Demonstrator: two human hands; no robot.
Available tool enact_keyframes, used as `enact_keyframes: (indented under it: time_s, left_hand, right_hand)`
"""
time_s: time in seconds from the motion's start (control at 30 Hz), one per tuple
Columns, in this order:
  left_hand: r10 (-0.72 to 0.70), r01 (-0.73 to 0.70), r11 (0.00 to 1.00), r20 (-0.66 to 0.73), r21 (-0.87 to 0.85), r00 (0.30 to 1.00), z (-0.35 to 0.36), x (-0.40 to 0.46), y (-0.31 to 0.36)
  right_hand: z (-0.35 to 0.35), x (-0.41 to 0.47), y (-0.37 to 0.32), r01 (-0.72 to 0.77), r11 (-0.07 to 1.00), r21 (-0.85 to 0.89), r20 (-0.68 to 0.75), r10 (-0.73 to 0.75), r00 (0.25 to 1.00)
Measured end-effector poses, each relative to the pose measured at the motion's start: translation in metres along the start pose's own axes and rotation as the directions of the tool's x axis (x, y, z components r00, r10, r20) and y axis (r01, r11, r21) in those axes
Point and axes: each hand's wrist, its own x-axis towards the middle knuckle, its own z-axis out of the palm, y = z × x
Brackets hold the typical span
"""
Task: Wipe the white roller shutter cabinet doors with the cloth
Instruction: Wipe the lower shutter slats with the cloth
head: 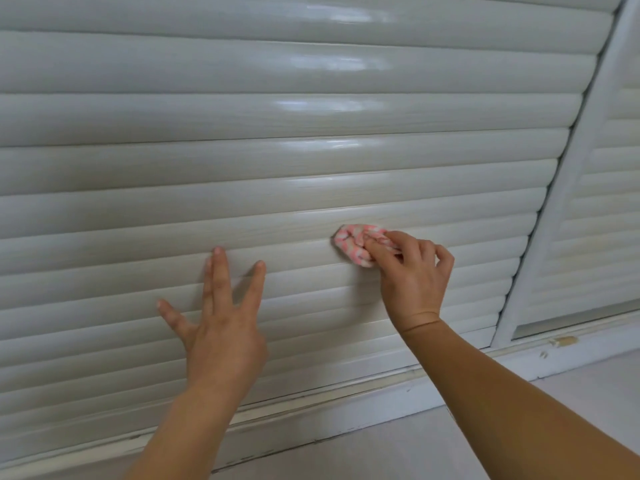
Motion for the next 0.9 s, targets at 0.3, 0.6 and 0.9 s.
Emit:
enact_keyframes:
  time_s: [0.3, 0.6, 0.9]
  left_hand:
    - [-0.011, 0.011, 1.0, 0.009, 0.021, 1.0, 0.005, 0.001, 0.005]
    - [-0.016, 0.016, 1.0, 0.015, 0.009, 1.0, 0.003, -0.001, 0.007]
    - [-0.013, 0.013, 1.0, 0.056, -0.008, 0.998, 0.002, 0.0, 0.011]
  right_hand:
    - [-0.007, -0.004, 0.034, -0.665, 0.746, 0.044, 0.182, 0.648, 0.739]
    - [-0.006, 0.019, -0.004, -0.977, 0.093, 0.192, 0.35, 0.924, 0.156]
    - [-0.014, 0.018, -0.052, -0.97, 0.014, 0.244, 0.463, 0.877, 0.129]
